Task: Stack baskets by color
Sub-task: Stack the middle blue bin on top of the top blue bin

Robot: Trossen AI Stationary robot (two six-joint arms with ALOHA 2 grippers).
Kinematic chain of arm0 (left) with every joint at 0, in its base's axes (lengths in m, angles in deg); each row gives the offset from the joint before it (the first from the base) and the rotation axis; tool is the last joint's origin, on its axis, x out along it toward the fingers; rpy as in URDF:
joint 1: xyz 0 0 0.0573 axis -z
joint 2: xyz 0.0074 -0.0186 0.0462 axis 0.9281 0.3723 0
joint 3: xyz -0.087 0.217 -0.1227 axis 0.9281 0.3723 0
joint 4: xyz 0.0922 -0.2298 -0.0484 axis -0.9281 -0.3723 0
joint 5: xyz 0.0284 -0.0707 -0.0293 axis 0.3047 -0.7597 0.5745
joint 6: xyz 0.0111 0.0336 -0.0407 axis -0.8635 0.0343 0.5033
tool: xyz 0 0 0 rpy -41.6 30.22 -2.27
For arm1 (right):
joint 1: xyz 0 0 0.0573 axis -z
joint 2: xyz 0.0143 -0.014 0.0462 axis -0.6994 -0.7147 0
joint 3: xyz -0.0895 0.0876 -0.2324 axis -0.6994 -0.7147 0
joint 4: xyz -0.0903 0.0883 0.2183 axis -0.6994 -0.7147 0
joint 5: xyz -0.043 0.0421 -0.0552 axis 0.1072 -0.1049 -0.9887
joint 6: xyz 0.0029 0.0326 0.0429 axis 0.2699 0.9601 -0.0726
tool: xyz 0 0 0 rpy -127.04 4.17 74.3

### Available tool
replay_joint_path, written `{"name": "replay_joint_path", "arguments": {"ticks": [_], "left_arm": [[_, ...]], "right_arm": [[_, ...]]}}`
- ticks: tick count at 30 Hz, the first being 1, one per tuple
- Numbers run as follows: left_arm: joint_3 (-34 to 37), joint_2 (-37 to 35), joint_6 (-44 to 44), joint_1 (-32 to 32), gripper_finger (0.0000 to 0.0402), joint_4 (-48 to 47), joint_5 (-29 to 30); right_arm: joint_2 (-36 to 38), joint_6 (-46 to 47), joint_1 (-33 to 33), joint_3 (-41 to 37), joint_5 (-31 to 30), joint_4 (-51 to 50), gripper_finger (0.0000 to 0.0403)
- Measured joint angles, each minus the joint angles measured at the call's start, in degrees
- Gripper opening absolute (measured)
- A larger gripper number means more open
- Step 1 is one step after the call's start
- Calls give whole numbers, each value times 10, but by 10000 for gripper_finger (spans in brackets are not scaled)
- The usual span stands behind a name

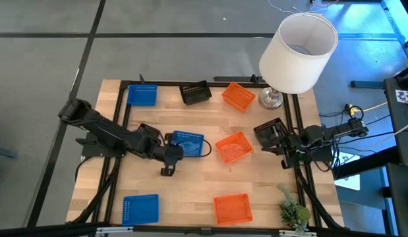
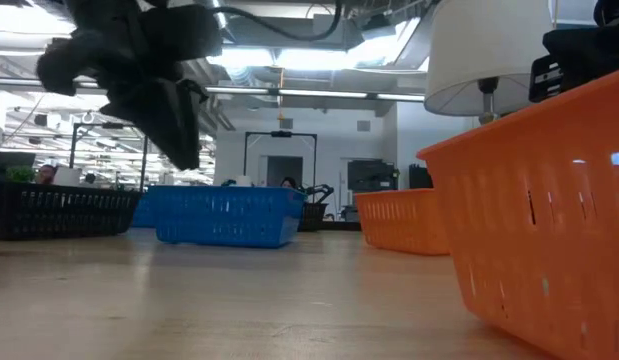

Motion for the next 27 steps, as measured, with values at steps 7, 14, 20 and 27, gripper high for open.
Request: {"name": "replay_joint_path", "arguments": {"ticks": [7, 14, 20, 27], "left_arm": [[0, 23, -36, -7, 90, -8, -4], [-1, 53, -33, -18, 91, -2, 14], [-1, 53, -33, -32, 90, 1, 7], [-1, 72, -32, -49, 78, 1, -41]], "right_arm": [[0, 0, 0, 0, 0, 0, 7], [0, 0, 0, 0, 0, -8, 7], [0, -1, 0, 0, 0, -11, 7], [0, -2, 0, 0, 0, -14, 7]]}}
